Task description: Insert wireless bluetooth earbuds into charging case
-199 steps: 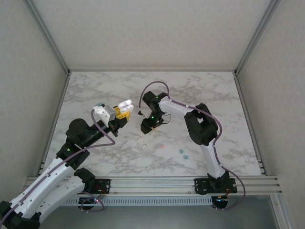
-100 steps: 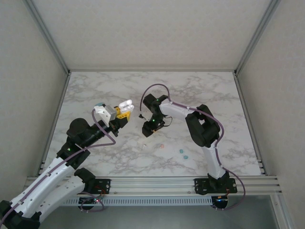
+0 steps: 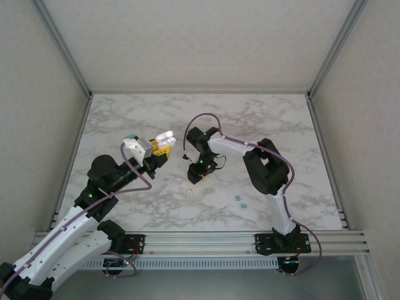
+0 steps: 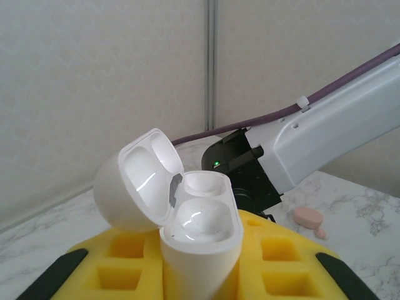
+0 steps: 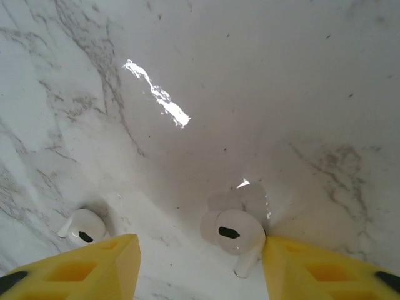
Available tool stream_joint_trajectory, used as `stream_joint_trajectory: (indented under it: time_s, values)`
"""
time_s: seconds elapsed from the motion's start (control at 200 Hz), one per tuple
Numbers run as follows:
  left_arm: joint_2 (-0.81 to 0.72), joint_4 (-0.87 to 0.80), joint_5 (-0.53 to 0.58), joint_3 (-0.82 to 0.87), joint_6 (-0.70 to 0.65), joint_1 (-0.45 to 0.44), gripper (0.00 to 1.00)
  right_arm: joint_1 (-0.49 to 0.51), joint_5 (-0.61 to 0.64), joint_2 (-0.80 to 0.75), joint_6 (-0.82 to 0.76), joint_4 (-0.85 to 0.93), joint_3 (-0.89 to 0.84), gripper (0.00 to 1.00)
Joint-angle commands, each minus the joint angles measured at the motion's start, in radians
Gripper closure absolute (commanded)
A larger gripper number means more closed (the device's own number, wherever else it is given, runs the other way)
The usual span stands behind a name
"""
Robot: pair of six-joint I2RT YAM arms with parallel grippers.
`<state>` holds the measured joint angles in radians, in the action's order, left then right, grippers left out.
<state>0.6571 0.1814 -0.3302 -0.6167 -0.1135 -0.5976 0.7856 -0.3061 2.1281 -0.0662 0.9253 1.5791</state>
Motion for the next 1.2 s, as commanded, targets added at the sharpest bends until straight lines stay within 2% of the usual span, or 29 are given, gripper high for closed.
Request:
stream_joint_trajectory:
  time_s: [0.0,0.315,1.196]
  values:
    - [-0.010,0.012,0.006,-0.005,-0.017,0.007,0.86,0.015,0.042,-0.052,0.035,0.034,-0.007,0.46]
    - [-0.017,0.010,0.014,-0.003,-0.017,0.007,0.86,0.042,0.213,-0.054,0.067,0.020,0.031,0.50]
    - [-0.029,0.009,0.024,-0.001,-0.021,0.007,0.85,0.096,0.241,0.064,0.086,0.071,0.116,0.54]
